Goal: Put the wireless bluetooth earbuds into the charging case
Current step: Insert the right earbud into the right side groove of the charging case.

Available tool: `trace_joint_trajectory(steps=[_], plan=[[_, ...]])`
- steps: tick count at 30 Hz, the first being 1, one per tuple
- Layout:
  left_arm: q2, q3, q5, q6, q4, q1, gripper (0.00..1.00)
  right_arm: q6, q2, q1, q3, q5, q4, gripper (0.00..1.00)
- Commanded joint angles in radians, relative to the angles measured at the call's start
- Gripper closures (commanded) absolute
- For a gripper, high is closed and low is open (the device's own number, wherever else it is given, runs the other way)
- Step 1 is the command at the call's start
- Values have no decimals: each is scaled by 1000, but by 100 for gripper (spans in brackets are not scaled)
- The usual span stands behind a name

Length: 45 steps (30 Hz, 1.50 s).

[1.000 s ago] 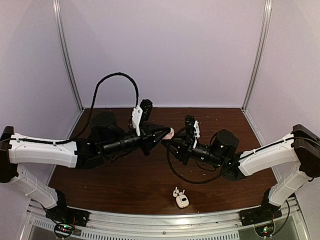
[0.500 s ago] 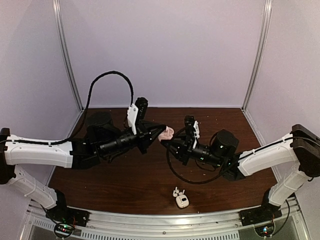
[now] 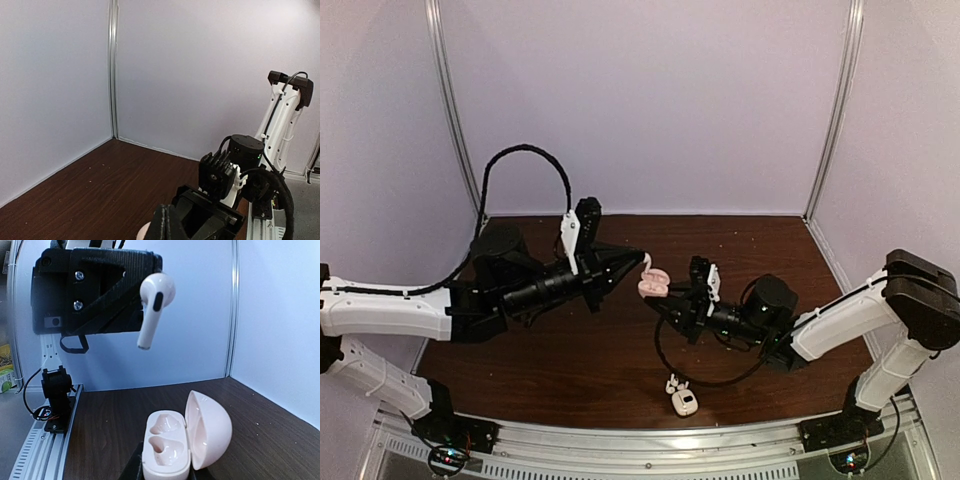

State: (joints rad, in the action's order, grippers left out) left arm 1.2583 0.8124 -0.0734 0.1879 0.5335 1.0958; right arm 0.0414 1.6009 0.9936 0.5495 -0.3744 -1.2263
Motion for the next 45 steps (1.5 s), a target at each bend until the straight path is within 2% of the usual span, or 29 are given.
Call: trace_joint_trajectory(steps=[1, 14, 37, 45], plan=[[-22, -37, -64, -83, 81, 19, 100, -101, -9, 14, 5, -31, -92, 100], [-7, -42, -21, -159, 96, 52, 100, -135, -46, 40, 6, -45, -106, 100], [19, -30, 23, -177, 50, 75, 100, -54, -44, 43, 4, -37, -135, 100], [20, -6, -21, -191, -23, 75, 100, -52, -48, 43, 6, -12, -117, 100]])
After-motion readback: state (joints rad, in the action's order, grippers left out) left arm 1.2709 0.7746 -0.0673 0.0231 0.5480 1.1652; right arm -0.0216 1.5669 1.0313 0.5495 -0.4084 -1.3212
